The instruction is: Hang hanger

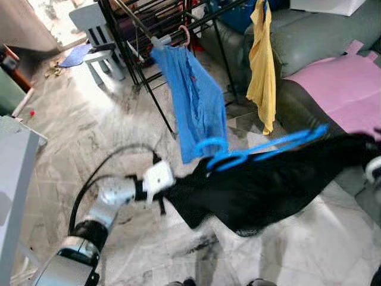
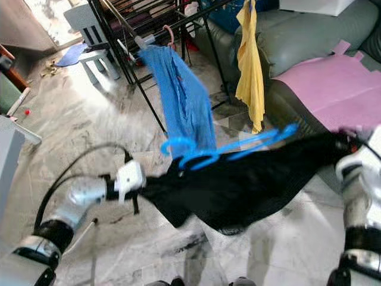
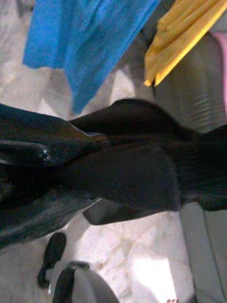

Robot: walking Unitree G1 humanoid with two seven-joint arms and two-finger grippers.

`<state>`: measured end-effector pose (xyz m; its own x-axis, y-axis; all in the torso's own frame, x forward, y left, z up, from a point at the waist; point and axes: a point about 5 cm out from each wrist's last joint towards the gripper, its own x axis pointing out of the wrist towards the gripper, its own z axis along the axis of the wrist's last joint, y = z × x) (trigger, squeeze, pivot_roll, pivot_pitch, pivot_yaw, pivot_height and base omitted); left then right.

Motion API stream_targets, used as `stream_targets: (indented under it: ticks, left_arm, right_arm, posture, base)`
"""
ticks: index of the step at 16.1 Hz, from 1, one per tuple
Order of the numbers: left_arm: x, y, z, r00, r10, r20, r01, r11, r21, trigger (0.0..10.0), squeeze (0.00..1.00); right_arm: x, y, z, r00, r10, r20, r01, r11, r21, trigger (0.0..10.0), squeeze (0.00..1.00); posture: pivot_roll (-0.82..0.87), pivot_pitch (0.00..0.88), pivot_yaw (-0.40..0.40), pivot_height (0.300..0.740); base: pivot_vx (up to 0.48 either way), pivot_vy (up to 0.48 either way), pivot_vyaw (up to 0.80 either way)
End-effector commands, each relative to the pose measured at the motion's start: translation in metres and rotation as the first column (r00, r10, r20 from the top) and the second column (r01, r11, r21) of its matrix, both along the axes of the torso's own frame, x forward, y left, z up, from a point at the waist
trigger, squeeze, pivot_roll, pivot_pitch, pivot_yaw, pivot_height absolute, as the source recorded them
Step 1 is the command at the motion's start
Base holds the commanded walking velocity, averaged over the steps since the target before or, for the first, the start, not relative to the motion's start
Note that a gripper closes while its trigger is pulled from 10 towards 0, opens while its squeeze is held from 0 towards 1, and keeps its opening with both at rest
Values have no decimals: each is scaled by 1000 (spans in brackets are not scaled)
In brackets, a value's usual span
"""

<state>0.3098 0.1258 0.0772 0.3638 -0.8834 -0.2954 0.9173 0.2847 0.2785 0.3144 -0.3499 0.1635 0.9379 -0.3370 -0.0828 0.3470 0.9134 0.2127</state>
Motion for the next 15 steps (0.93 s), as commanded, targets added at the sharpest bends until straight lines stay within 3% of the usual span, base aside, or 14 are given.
stream_targets:
  ticks: [1, 4, 7, 9, 12, 14, 15]
  left_arm:
    - [-7, 13, -14, 999, 24, -48, -21, 998, 54, 0, 0]
    - [-12, 10, -27, 996, 23, -86, -14, 995, 96, 0, 0]
    - [-13, 8, -31, 994, 34, -102, -23, 994, 111, 0, 0]
    - [-13, 4, -42, 991, 86, -99, -66, 979, 193, 0, 0]
    - [-12, -19, -52, 971, 207, -115, -185, 966, 180, 0, 0]
    - [-9, -29, -56, 941, 317, -115, -293, 938, 188, 0, 0]
    - [-6, -33, -56, 909, 397, -131, -375, 913, 163, 0, 0]
  right_arm:
    - [1, -4, 13, 1000, -20, 22, 21, 1000, -23, 0, 0]
    - [11, 9, 27, 999, 33, 41, -31, 998, -63, 0, 0]
    - [17, 21, 22, 997, 71, 24, -70, 996, -52, 0, 0]
    - [21, 42, 30, 988, 145, 49, -142, 988, -58, 0, 0]
    - [24, 90, 30, 953, 297, 60, -288, 949, -130, 0, 0]
    - [27, 113, 28, 934, 353, 53, -343, 929, -141, 0, 0]
    - [27, 127, 26, 918, 393, 50, -382, 913, -144, 0, 0]
  posture:
    - [-212, 105, 188, 740]
    - [-233, 106, 193, 740]
    - [-236, 111, 194, 740]
    - [-243, 113, 192, 740]
    - [-255, 116, 193, 740]
    - [-254, 110, 191, 740]
    - [-253, 104, 189, 740]
  base:
    - [0, 0, 0]
    - [0, 0, 0]
    - [0, 0, 0]
    - [0, 0, 0]
    - [0, 0, 0]
    - [0, 0, 0]
    - [0, 0, 0]
